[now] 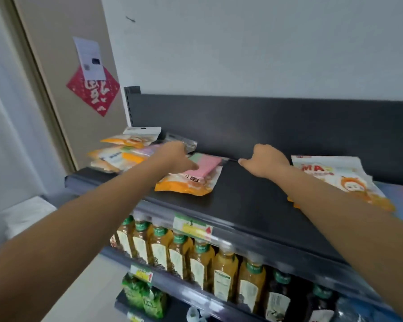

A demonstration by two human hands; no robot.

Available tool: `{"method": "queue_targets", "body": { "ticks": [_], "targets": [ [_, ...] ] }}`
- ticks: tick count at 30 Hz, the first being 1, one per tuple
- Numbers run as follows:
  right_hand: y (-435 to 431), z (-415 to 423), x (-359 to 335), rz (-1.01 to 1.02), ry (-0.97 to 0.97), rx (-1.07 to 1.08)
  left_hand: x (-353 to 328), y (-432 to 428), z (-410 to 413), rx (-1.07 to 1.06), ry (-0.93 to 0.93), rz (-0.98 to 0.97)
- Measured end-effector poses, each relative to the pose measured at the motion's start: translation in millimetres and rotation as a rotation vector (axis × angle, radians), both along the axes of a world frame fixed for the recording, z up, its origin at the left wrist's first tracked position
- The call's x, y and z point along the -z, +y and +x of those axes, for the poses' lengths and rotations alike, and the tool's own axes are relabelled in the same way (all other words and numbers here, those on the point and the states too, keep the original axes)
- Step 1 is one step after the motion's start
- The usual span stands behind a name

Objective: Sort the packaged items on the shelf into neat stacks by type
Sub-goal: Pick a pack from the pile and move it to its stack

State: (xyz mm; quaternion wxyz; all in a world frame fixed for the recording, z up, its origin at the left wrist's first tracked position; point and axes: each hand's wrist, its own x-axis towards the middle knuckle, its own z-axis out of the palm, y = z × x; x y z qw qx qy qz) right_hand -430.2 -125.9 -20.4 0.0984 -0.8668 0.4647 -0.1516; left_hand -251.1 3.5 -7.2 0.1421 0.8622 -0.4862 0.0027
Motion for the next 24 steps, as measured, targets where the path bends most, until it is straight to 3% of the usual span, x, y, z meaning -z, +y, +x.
{"method": "queue_targets", "body": {
  "ticks": [9,14,20,24],
  "targets": [
    [-7.6,84.5,8.3,0.135,0.056,0.023,15.9,-21.9,67.8,0.006,0.078,0.017],
    [-20.9,119.3,19.6,0.368,0.114,0.043,18.3,-49.7,86.9,0.053,0.074,0.077],
    [-32.8,133.7,24.3,0.637,-0.072,0.111,18.9,-73.4,98.0,0.130,0.093,0.109],
    [-29.8,138.3,21.6,0.664,-0.187,0.156,17.2,-79.5,104.8,0.205,0.070,0.106]
  ]
}}
